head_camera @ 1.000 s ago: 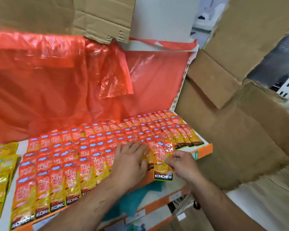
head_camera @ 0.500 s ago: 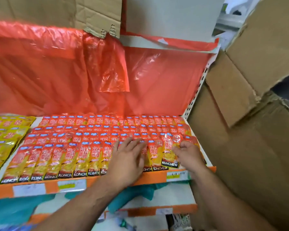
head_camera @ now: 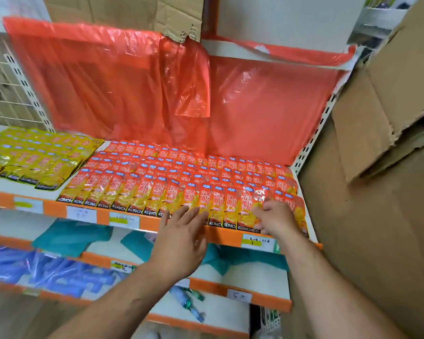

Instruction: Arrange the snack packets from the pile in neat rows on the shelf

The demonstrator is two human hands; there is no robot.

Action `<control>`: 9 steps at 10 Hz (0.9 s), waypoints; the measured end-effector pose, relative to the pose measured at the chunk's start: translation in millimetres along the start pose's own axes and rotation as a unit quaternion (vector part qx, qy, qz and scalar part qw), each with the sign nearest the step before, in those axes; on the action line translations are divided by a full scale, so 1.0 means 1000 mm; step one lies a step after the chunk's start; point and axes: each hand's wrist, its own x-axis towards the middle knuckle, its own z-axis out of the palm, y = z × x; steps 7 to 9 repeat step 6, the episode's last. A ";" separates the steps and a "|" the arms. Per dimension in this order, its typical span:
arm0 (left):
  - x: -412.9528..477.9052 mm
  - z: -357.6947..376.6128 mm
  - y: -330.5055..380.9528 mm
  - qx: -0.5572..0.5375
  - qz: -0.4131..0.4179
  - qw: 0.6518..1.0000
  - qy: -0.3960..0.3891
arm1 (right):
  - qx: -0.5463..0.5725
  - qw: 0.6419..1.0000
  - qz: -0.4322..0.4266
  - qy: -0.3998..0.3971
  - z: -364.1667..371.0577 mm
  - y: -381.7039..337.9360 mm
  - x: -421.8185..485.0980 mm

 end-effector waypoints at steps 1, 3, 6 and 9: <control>-0.012 -0.004 0.000 0.011 -0.014 1.000 -0.006 | -0.035 0.999 -0.007 0.011 0.003 0.003 0.008; -0.028 -0.017 -0.006 0.007 -0.033 0.999 0.000 | -0.192 0.977 -0.050 0.078 0.013 0.003 0.004; -0.040 -0.030 -0.038 0.019 -0.034 0.999 -0.018 | -0.259 0.952 -0.096 0.132 0.026 -0.011 -0.022; -0.040 -0.030 -0.038 0.019 -0.034 0.999 -0.018 | -0.259 0.952 -0.096 0.132 0.026 -0.011 -0.022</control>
